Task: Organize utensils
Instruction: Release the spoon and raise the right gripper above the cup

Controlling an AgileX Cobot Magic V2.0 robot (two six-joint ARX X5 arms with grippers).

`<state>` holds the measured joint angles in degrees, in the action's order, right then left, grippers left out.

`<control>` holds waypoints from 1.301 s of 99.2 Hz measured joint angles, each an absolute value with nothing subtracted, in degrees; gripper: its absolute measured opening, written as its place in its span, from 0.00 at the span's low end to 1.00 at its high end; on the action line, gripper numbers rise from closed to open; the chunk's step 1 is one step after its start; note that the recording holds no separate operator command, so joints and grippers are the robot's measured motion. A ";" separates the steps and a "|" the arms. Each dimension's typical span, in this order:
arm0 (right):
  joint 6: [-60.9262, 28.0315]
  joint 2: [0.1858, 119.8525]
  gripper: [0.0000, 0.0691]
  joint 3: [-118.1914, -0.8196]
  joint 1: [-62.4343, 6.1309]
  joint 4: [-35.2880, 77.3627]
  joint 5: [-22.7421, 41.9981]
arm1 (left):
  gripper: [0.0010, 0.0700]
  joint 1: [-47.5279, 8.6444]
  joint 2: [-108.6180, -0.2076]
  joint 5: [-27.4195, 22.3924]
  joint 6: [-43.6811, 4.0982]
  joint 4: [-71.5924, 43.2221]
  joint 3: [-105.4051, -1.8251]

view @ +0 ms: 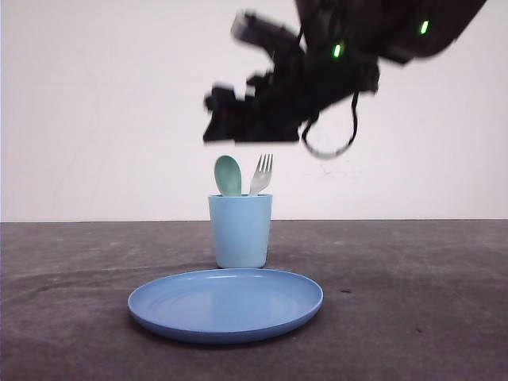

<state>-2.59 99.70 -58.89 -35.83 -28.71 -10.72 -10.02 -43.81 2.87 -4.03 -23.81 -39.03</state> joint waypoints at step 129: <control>1.83 76.12 0.98 -48.05 -31.79 9.65 -8.99 | 0.33 -10.02 -43.81 2.87 -4.03 -23.81 -39.03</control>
<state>1.83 76.12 -48.05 -31.79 9.65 -8.99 -10.02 -43.81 2.87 -4.03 -23.81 -39.03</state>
